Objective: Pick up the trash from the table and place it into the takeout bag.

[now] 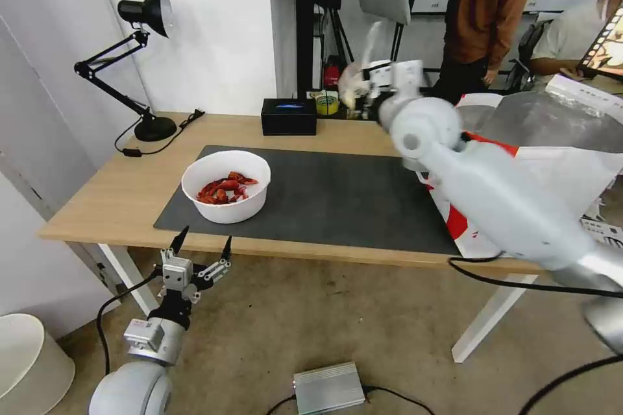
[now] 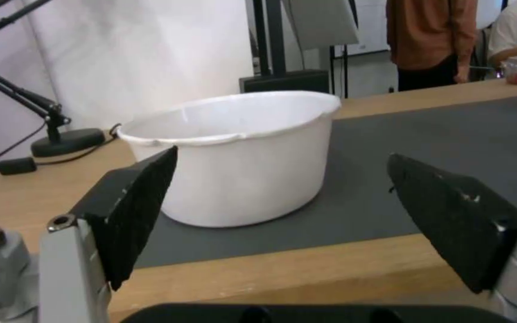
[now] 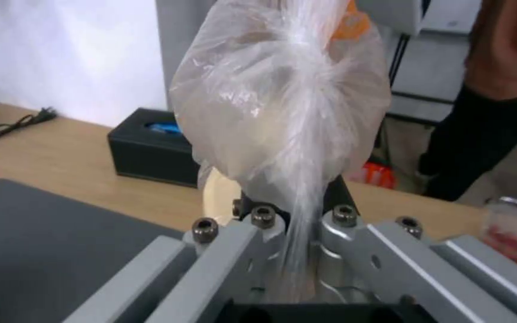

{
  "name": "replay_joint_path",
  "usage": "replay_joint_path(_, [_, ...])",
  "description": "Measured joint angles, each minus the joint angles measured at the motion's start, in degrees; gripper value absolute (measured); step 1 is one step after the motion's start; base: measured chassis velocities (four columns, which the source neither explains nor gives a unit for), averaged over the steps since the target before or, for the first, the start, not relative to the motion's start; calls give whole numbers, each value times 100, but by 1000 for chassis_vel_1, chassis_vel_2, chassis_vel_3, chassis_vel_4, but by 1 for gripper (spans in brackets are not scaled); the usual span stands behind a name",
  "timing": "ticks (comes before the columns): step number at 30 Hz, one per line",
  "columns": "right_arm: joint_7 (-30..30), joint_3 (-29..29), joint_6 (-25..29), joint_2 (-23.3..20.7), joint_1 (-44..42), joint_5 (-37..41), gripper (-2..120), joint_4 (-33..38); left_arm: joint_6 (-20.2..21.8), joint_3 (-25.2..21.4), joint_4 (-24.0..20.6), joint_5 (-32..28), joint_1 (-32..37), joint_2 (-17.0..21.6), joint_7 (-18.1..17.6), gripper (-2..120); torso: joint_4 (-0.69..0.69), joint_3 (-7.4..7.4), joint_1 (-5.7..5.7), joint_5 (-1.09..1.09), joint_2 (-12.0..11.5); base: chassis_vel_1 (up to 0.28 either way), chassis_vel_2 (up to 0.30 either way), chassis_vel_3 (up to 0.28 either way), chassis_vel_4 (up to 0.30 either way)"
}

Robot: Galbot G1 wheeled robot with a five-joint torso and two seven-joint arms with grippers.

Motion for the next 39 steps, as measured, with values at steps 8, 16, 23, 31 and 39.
replay_joint_path(8, [-28,451,46,-748,-420,181,2,759,-6,80,66,46,-42,-14,1,91,1,0,0,0,0,0,0,0,0])
replay_joint_path(16, [-378,1538,186,-1553,-1233,171,2,1166,-13,177,121,106,-57,-15,5,91,1,0,0,-1,0,0,0,0,0])
replay_joint_path(23, [-535,2614,241,-2145,-2064,230,1,1376,-14,291,196,156,-114,-23,8,91,1,0,0,-1,0,0,0,0,0])
replay_joint_path(31, [-187,3635,266,-2340,-3218,475,1,1599,-14,360,218,188,-123,-38,8,91,1,0,-1,-3,0,0,0,0,0])
replay_joint_path(39, [-52,4235,320,-2275,-3843,452,1,1359,-14,426,231,201,-138,-38,8,91,1,0,0,-1,0,0,0,0,0])
